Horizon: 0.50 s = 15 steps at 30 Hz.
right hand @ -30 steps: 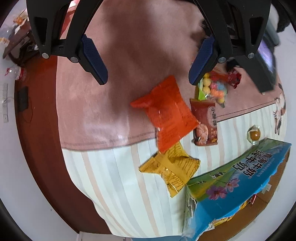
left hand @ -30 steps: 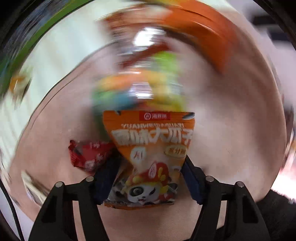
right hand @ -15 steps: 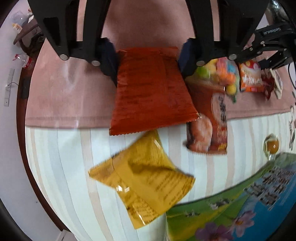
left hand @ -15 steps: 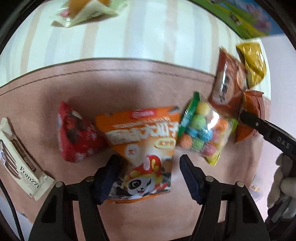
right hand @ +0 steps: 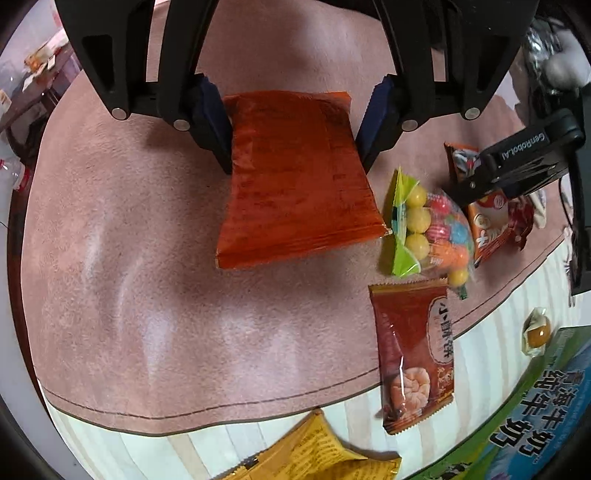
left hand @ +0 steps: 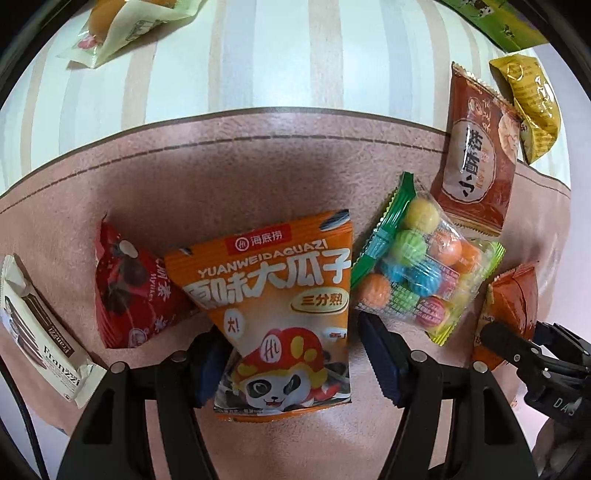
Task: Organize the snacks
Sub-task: 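Grasp the orange sunflower-seed bag with the left gripper while the right grasps the orange chip bag, then carry both orange bags into the cardboard box and open both grippers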
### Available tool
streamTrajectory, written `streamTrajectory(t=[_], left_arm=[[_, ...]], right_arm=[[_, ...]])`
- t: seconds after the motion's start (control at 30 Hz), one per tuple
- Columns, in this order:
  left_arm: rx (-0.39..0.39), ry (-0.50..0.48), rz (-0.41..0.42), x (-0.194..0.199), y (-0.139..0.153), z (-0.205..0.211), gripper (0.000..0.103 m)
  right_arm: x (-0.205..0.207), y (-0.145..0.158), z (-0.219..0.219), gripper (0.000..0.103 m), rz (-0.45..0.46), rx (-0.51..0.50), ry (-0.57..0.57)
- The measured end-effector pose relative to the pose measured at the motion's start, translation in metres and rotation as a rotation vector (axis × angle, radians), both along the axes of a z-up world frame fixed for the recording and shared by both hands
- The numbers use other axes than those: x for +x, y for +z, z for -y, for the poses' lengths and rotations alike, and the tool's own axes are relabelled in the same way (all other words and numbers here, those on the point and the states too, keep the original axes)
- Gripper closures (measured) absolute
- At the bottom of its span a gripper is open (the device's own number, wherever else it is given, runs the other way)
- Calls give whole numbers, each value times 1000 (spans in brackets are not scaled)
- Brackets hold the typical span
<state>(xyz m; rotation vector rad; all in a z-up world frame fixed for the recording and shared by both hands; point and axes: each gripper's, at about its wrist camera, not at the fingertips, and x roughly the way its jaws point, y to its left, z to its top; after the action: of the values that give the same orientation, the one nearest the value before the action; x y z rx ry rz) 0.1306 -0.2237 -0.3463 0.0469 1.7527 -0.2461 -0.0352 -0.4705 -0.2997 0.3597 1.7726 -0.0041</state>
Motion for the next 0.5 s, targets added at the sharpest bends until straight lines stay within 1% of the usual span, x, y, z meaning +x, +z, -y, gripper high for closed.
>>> streamTrajectory(t=[0.07, 0.1, 0.13, 0.17, 0.2, 0.27, 0.4, 0.5], left_arm=[[1, 0, 7, 2, -1, 6, 38], [0, 1, 14, 4, -2, 7, 38], [2, 1, 24, 3, -1, 12, 40], [8, -2, 34, 0, 4, -4, 49], [19, -13, 49, -2, 6, -2, 50], [13, -15, 51, -2, 7, -7, 51], [5, -9, 51, -3, 9, -7, 51], [2, -8, 56, -4, 16, -9, 52]], right_arm=[[-1, -3, -4, 37, 8, -16, 8], [0, -7, -15, 37, 11, -24, 11], [-1, -8, -17, 38, 18, -35, 18], [1, -9, -22, 39, 21, -44, 23], [2, -10, -30, 44, 24, -59, 31], [-1, -11, -34, 45, 34, -82, 39], [-5, -12, -38, 46, 39, -83, 45], [-7, -11, -31, 48, 39, -78, 44]])
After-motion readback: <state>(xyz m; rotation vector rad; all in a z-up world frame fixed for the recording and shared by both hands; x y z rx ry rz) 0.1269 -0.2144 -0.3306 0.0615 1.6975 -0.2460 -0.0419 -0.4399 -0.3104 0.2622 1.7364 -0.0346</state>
